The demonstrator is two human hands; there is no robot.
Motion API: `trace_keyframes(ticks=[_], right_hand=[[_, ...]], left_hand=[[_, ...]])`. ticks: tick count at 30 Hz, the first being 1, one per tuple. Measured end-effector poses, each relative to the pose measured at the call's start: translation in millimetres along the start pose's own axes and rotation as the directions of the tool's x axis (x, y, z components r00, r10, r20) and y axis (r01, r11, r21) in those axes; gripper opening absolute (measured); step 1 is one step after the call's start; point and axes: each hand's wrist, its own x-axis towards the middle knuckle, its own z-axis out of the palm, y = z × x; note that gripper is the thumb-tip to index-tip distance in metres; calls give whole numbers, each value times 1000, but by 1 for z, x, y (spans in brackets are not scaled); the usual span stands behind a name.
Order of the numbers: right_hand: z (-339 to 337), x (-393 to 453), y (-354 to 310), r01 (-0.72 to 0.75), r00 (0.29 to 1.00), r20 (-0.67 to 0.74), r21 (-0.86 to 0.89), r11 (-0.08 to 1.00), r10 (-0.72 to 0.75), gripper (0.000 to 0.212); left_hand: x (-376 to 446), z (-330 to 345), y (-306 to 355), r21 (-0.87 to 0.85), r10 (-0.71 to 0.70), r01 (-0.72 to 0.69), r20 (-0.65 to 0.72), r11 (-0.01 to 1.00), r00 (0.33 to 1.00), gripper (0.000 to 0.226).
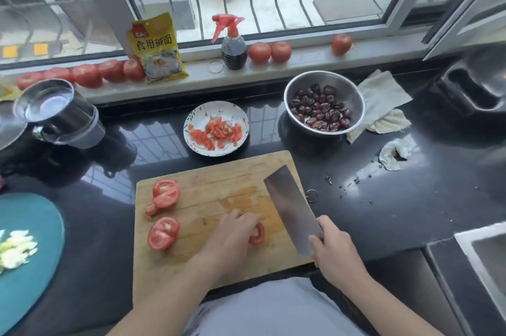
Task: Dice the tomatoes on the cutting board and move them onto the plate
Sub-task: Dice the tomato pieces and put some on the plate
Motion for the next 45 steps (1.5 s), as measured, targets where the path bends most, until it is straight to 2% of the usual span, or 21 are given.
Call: trace_keyframes(ticks=[2, 4, 5, 6, 7, 8, 9, 11, 12, 13, 14, 16, 19, 27, 30, 32, 34, 36, 42, 45], right_hand=[[-2, -1, 0, 7, 999, -46, -58, 998, -9, 23], [0, -4, 1, 10, 997, -71, -117, 993, -19, 20], [1, -6, 2, 16, 997, -75, -129, 991, -26, 18], [3, -8, 3, 31, 996, -78, -153, 988, -43, 17], [4, -11, 3, 51, 995, -78, -185, 981, -67, 17], [6, -15, 3, 77, 993, -76, -216, 973, -95, 17], [8, -19, 2, 107, 989, -77, -245, 964, -130, 19], [11, -23, 0, 147, 981, -80, -292, 945, -178, 23], [12, -25, -4, 160, 976, -85, -352, 922, -202, 25], [13, -27, -9, 174, 969, -82, -439, 882, -232, 29], [13, -28, -13, 204, 963, -51, -507, 837, -266, 38], [14, -27, -19, 251, 957, 37, -596, 763, -287, 59], [19, -25, -21, 283, 950, 81, -634, 720, -302, 69], [32, -16, -14, 270, 947, 66, -696, 665, -315, 47], [26, -17, -15, 332, 922, 133, -757, 563, -364, 41], [19, -18, -7, 348, 918, 166, -772, 532, -359, 36], [13, -22, 1, 329, 939, 194, -754, 568, -285, 47], [15, -21, 4, 308, 950, 210, -766, 565, -233, 47], [63, 27, -29, 404, 901, 206, -719, 566, -382, 21], [62, 35, -40, 353, 931, 187, -687, 635, -315, 10]], left_hand=[[12, 1, 12, 125, 159, -165, 56, 978, 986, 56], [20, 9, 11, 178, 169, -184, 100, 967, 981, 67], [19, 12, 9, 100, 114, -124, 100, 987, 988, 80], [14, 14, 11, -58, 12, -6, 93, 998, 996, 91], [10, 16, 13, -235, -112, 128, 79, 963, 991, 95], [6, 20, 14, -409, -245, 247, 56, 879, 968, 92], [3, 23, 17, -572, -385, 341, 47, 746, 922, 84], [5, 32, 19, -794, -594, 440, 126, 419, 794, 64], [9, 37, 18, -850, -630, 448, 190, 278, 753, 58], [13, 42, 17, -880, -638, 440, 237, 179, 733, 53], [16, 44, 18, -891, -640, 434, 255, 136, 725, 48], [20, 45, 20, -895, -655, 428, 247, 129, 714, 36], [25, 47, 22, -896, -680, 426, 234, 127, 695, 26], [32, 53, 26, -927, -673, 365, 218, 82, 707, 23], [33, 51, 27, -931, -657, 354, 217, 82, 722, 22], [34, 51, 26, -934, -649, 347, 215, 81, 730, 20], [34, 51, 25, -936, -644, 344, 220, 73, 733, 21], [35, 52, 24, -940, -643, 335, 218, 64, 734, 24], [34, 48, 27, -926, -667, 341, 150, 165, 730, 17], [33, 50, 28, -930, -670, 334, 150, 155, 727, 20]])
